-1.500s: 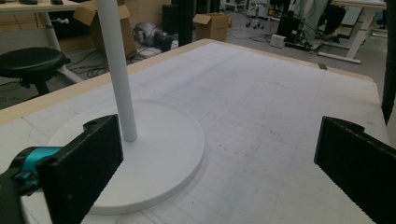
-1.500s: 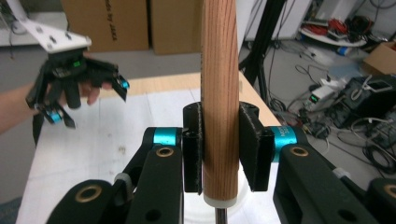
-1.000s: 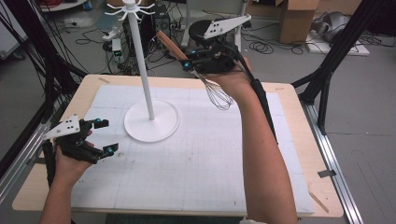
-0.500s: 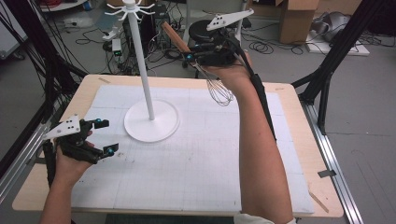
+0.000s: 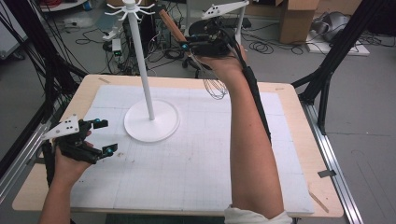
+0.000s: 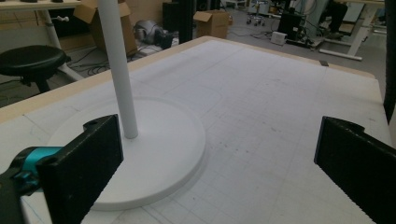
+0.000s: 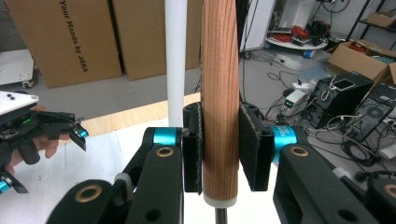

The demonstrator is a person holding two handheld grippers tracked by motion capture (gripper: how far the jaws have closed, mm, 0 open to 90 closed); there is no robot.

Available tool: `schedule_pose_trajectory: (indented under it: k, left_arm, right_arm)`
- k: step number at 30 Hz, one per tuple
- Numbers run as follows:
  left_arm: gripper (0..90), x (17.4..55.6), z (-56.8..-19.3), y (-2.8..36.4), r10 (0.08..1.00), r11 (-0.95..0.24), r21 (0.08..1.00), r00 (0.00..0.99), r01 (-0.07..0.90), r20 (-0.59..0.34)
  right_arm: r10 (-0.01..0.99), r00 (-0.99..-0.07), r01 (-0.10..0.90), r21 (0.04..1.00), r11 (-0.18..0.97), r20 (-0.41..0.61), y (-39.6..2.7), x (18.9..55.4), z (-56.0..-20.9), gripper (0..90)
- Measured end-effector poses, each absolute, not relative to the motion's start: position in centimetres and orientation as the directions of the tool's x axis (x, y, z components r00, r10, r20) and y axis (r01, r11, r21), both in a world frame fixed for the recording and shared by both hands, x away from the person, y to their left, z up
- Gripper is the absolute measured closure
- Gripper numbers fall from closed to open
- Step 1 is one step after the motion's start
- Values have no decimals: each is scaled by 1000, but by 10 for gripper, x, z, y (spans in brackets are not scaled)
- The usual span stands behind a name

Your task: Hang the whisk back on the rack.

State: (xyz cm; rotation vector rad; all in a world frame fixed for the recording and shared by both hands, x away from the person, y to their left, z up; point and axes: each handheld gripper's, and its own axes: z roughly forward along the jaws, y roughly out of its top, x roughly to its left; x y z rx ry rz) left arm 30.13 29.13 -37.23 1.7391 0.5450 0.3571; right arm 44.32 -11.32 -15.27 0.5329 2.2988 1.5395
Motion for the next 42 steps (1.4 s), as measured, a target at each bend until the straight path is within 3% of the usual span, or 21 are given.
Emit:
schedule_pose_trajectory:
  k: [10,18,24,42]
  left_arm:
    - [18,302,-374,289,536,-182,968,843,172,-49]
    - [18,302,-375,288,538,-185,967,842,177,-51]
    - [18,302,-374,289,539,-182,968,841,174,-50]
    - [18,302,-375,291,542,-181,967,839,177,-52]
  right_arm:
    - [411,-910,101,937,336,-49,-116,436,-153,726]
    - [273,-962,62,944,325,-30,-102,427,-145,725]
    - [226,-974,61,939,337,-18,-88,428,-146,726]
    - [187,-978,141,949,283,89,-78,451,-159,725]
